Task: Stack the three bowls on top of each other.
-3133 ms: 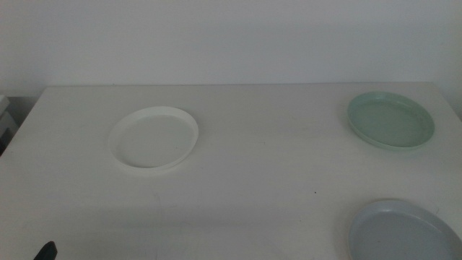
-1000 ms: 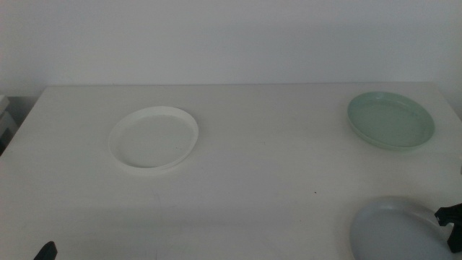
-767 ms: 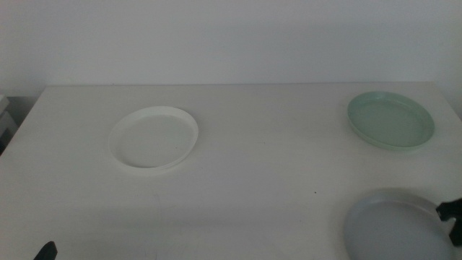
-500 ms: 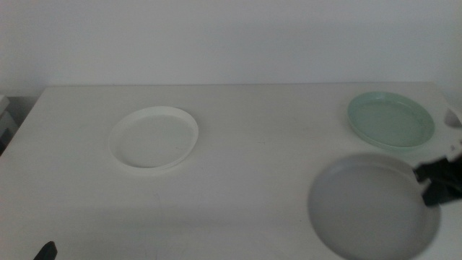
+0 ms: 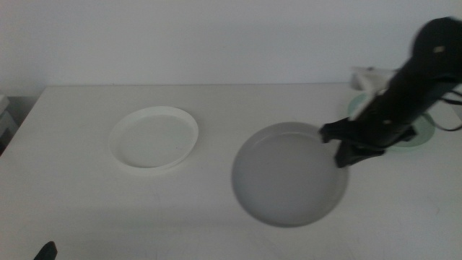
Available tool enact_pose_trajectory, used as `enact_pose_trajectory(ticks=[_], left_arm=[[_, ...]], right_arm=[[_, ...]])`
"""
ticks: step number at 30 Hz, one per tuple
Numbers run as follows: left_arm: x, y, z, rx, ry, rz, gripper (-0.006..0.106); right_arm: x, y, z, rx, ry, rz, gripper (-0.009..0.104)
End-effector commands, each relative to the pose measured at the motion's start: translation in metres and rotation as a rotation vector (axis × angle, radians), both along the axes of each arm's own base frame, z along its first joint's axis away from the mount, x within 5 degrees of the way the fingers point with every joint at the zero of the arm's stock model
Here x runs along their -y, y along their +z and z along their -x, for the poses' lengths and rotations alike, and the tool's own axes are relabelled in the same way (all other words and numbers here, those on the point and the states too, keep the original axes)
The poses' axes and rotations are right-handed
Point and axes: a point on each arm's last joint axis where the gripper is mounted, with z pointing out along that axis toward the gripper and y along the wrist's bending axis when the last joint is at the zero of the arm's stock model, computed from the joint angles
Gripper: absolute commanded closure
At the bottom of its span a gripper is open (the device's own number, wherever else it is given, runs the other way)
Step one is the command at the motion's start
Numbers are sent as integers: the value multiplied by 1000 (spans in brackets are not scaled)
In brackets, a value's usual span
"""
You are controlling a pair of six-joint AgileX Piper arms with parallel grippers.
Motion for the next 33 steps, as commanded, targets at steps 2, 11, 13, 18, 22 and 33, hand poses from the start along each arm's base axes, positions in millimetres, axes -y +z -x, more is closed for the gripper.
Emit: enact_pose_trajectory(ticks=[2,11,13,18,22,33], left_arm=[[-1,9,0,87,18,17,-4],[-1,9,0,87,18,17,-4],[-1,9,0,87,18,17,-4],[-1,9,0,87,18,17,-4],[-1,9,0,87,18,17,-4],[-1,9,0,87,18,17,-4]], right_arm=[[-23,7,-13,65,21,-36,94],[-43,-35,-29,5,30,-18,94],[-44,-40,-31,-4,29,-14,94],[-44,-48,-33,-15,29,-6,93],[-45,-55,-34,-34,27,-3,85],[-37,-16,-27,65,16,-33,44]])
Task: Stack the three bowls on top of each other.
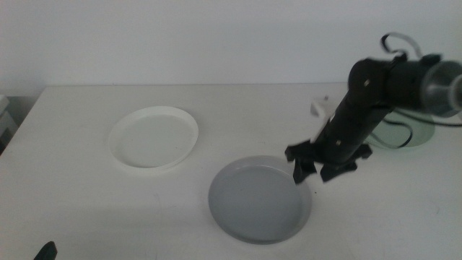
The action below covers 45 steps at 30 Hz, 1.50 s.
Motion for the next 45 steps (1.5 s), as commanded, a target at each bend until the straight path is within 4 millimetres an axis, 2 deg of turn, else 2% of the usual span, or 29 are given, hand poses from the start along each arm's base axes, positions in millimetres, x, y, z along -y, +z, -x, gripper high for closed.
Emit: enact_pose_trajectory(ticks=[1,5,8,11,16,23,29,38,45], left_arm=[[-1,9,0,88,18,16,-4],[-1,9,0,88,18,16,-4],[-1,9,0,88,18,16,-4],[-1,9,0,88,18,16,-4],[-1,9,0,88,18,16,-4],[-1,9,0,88,18,16,-4],[-1,9,0,88,18,16,-4],[-1,9,0,88,18,16,-4],[-1,9,0,88,18,16,-4]], right_arm=[[9,63,4,183,-17,-59,43],[35,110,9,311,-54,-57,42],[62,135,8,366,-108,-36,42],[92,150,1,388,-174,2,42],[148,156,-12,411,-314,55,42],[210,136,-49,417,-442,113,42],[245,114,-91,426,-478,138,42],[258,59,-135,382,-473,165,43],[261,23,-148,349,-444,177,45]])
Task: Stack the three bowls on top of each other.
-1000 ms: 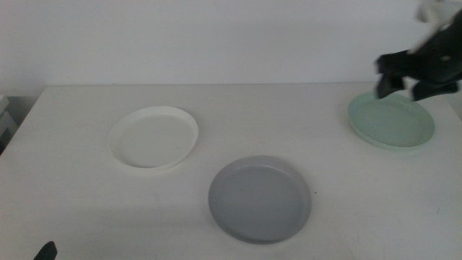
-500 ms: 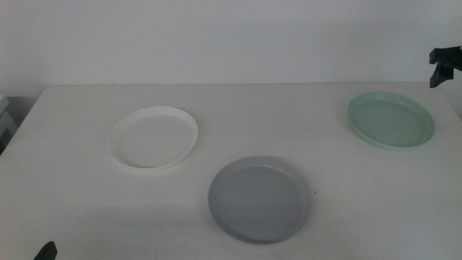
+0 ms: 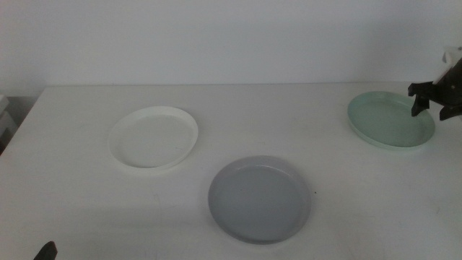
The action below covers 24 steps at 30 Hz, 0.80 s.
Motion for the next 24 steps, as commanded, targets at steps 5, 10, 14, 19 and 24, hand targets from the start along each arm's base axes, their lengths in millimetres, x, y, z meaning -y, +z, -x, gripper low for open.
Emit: enact_pose_trajectory(ticks=[5,10,14,19,24], left_arm=[[-1,9,0,87,17,17,-4],[-1,9,0,87,17,17,-4],[-1,9,0,87,17,17,-4],[-1,9,0,87,17,18,-4],[-1,9,0,87,17,18,-4]], right_arm=[[6,26,-7,125,10,48,66],[5,30,-5,116,3,39,96],[1,52,1,134,-10,4,96],[-14,98,20,201,21,-44,96],[-52,127,66,292,60,-96,96]])
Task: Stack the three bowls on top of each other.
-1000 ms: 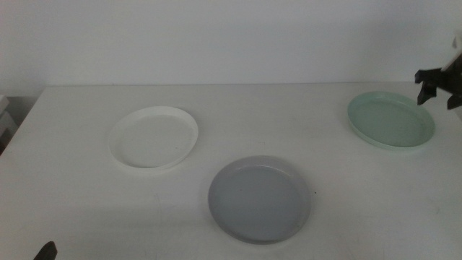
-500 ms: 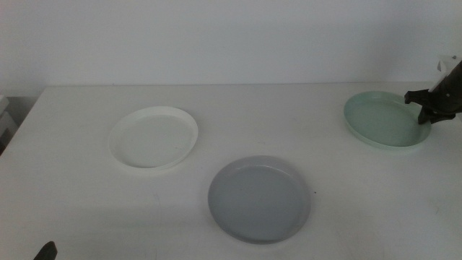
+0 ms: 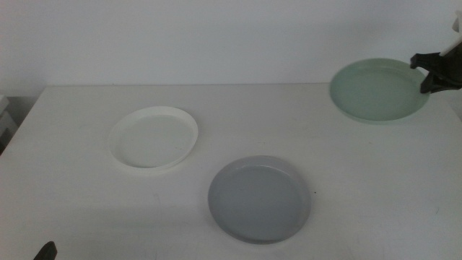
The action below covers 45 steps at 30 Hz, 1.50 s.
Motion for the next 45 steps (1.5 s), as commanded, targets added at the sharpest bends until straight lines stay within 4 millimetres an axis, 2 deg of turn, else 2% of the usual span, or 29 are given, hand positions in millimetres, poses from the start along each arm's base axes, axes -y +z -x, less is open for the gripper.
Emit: enact_pose_trajectory(ticks=[1,6,9,15,19,25,31,38,45], left_arm=[[-1,9,0,87,17,18,-4],[-1,9,0,87,17,18,-4],[-1,9,0,87,17,18,-4],[-1,9,0,87,17,18,-4],[-1,9,0,87,17,18,-4],[-1,9,0,87,17,18,-4],[-1,9,0,87,17,18,-4],[-1,9,0,88,17,17,-4],[-1,9,-1,87,17,17,-4]], right_arm=[[-22,46,29,158,17,-21,96],[-77,54,78,196,107,-66,96],[-109,54,100,192,171,-91,96],[-168,41,118,136,314,-117,96],[-194,28,125,108,348,-135,96],[-210,-6,133,56,376,-125,96],[-216,-33,130,1,376,-112,96],[-218,-45,121,25,356,-107,96],[-219,-54,121,-21,361,-101,95]])
